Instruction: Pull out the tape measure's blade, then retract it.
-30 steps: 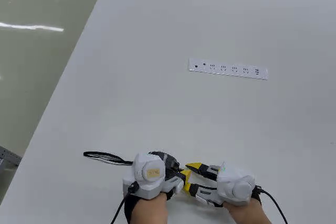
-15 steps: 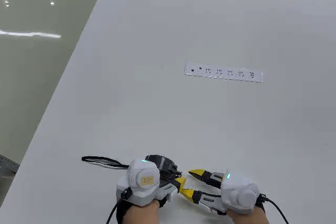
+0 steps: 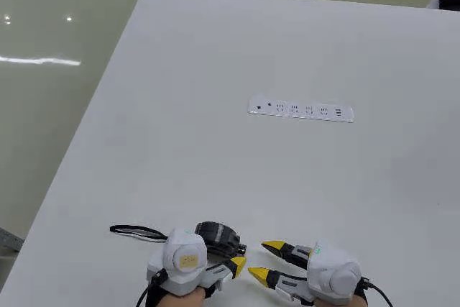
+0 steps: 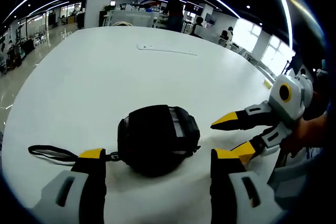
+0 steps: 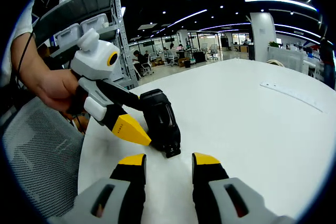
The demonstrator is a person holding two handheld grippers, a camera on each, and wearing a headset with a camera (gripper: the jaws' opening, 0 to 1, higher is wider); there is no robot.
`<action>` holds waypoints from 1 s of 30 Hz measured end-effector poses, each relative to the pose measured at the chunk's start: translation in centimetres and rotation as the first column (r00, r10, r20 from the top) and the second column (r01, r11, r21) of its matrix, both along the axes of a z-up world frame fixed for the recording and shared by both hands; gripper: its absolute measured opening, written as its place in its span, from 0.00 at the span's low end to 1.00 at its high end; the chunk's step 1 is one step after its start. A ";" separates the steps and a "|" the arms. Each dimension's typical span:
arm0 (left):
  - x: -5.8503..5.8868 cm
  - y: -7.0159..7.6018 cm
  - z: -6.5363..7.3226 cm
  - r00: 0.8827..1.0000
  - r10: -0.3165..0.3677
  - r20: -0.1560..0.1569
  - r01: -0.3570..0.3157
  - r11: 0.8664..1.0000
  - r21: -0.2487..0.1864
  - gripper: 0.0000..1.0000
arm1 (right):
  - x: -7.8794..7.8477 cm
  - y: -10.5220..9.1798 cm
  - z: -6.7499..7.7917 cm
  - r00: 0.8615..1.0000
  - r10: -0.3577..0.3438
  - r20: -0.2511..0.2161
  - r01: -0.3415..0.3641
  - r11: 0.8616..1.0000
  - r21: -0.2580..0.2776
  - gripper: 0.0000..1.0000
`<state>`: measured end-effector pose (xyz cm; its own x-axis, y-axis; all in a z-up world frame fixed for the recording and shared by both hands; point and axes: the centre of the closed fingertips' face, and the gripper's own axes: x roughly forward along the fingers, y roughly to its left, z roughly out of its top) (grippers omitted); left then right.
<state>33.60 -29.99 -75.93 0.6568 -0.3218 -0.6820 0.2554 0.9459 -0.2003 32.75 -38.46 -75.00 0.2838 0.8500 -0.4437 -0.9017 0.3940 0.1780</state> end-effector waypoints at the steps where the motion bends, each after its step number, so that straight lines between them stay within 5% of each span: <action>1: -0.1 0.0 0.0 1.000 -0.004 0.001 0.004 1.000 0.000 0.80 | 0.0 -0.1 0.0 1.000 -0.001 -0.001 0.001 1.000 0.000 0.34; 30: -1.6 1.8 1.4 0.982 -0.181 0.061 0.182 0.983 -0.005 0.79 | -1.4 -3.0 1.7 0.995 -0.103 0.001 0.102 0.994 0.037 0.38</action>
<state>32.00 -28.18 -74.53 0.6267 -0.4461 -0.6389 0.4344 0.8807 -0.1887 31.34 -41.49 -73.29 0.3716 0.8321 -0.4117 -0.8575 0.4776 0.1912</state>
